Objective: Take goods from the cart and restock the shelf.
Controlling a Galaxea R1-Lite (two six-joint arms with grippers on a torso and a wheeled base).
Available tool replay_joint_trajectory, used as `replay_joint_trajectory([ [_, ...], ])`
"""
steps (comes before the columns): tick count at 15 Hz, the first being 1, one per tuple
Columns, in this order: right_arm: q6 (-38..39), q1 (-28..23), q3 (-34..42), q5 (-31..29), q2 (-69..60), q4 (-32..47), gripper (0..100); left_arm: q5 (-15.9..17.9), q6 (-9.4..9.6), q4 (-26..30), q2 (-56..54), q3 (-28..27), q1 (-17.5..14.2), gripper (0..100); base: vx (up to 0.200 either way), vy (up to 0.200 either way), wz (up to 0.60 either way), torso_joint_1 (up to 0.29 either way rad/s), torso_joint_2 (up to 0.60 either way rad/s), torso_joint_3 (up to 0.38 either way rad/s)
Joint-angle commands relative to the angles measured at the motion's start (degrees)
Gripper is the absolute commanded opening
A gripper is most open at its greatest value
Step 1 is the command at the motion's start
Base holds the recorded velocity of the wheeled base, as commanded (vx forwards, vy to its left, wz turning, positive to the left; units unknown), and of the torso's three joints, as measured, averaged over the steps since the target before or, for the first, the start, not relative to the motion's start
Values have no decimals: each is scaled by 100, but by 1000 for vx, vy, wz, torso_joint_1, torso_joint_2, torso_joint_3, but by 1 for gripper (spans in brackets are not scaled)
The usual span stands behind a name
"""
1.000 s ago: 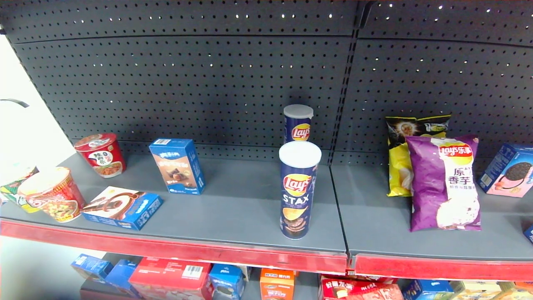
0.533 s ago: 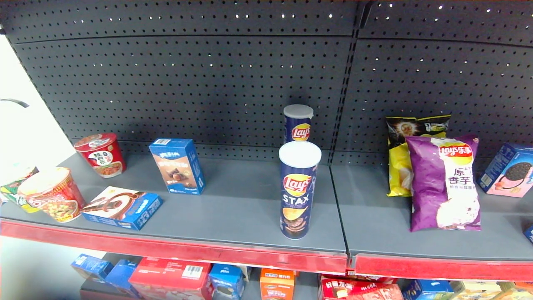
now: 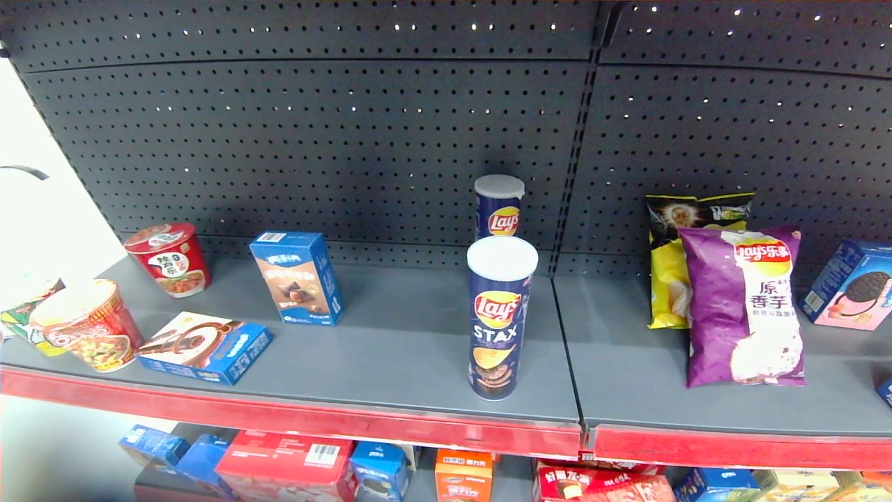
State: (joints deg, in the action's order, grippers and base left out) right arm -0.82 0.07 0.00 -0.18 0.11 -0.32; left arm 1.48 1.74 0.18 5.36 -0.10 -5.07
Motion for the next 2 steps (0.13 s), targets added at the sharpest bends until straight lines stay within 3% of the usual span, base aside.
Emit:
replay_joint_trajectory([
  [1, 3, 1, 0, 1, 7, -3, 100, 2, 1, -1, 9, 1, -3, 100, 0, 0, 0, 0, 0, 0],
  [2, 11, 1, 0, 1, 7, -3, 100, 2, 1, -1, 9, 1, -3, 100, 0, 0, 0, 0, 0, 0],
])
